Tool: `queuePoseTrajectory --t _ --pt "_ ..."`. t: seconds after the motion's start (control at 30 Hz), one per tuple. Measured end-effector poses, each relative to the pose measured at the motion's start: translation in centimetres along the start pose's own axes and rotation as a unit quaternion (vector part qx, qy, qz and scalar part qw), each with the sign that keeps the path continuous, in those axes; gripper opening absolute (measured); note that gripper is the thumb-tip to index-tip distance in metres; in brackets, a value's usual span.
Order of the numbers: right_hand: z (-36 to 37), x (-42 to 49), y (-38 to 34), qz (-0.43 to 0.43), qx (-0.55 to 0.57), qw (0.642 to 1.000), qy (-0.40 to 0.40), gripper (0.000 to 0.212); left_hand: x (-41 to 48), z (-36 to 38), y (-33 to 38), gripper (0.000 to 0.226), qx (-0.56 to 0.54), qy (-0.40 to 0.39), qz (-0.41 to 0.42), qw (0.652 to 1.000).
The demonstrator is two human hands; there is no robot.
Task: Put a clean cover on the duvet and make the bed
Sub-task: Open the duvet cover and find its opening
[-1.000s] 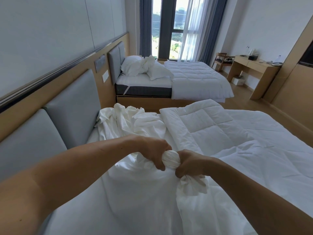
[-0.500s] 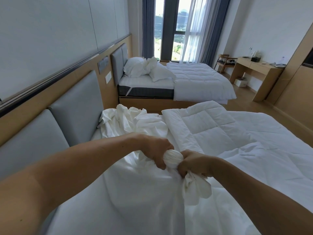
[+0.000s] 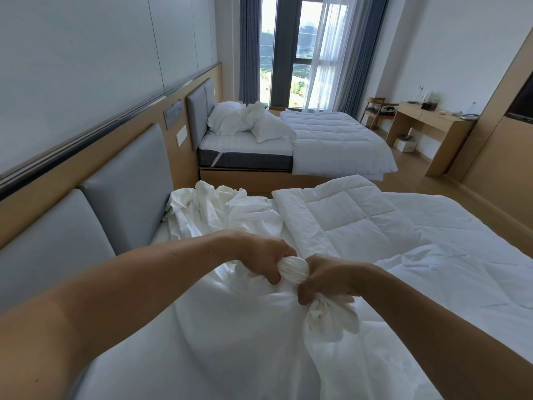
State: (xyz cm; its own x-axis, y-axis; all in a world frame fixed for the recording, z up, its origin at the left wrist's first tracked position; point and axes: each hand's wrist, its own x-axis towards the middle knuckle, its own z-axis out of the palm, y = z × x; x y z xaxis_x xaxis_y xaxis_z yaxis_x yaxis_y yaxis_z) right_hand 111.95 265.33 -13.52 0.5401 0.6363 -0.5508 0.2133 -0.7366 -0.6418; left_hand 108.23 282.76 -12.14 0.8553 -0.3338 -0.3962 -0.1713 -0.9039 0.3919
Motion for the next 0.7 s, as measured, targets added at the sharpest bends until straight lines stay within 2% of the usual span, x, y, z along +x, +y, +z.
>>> queuePoseTrajectory --t 0.07,0.17,0.33,0.4,0.53,0.63,0.7 --pt "0.2 -0.2 0.2 -0.001 -0.006 1.000 -0.020 0.038 0.0 0.1 0.1 0.028 -0.002 -0.010 -0.005 1.000" --pt "0.4 -0.4 0.8 -0.016 0.017 1.000 -0.011 0.019 0.0 0.3 0.4 0.026 -0.011 -0.010 -0.014 1.000" --pt "0.6 -0.5 1.2 -0.010 0.043 0.999 -0.002 0.015 -0.5 0.1 0.9 0.028 -0.034 -0.043 -0.049 0.997" --pt "0.7 -0.6 1.0 0.009 0.052 0.998 -0.014 0.022 -0.4 0.4 1.1 0.033 -0.020 -0.062 -0.056 0.996" --pt "1.1 -0.4 0.8 0.006 0.023 1.000 -0.005 0.020 0.1 1.0 1.1 0.033 0.032 -0.042 -0.033 0.998" --pt "1.0 -0.1 0.8 0.015 0.007 1.000 0.009 0.026 0.2 0.9 0.9 0.030 0.024 -0.017 -0.022 0.999" --pt "0.9 0.0 0.8 0.008 0.012 1.000 0.018 0.024 0.1 0.8 0.6 0.037 0.014 -0.004 -0.019 1.000"
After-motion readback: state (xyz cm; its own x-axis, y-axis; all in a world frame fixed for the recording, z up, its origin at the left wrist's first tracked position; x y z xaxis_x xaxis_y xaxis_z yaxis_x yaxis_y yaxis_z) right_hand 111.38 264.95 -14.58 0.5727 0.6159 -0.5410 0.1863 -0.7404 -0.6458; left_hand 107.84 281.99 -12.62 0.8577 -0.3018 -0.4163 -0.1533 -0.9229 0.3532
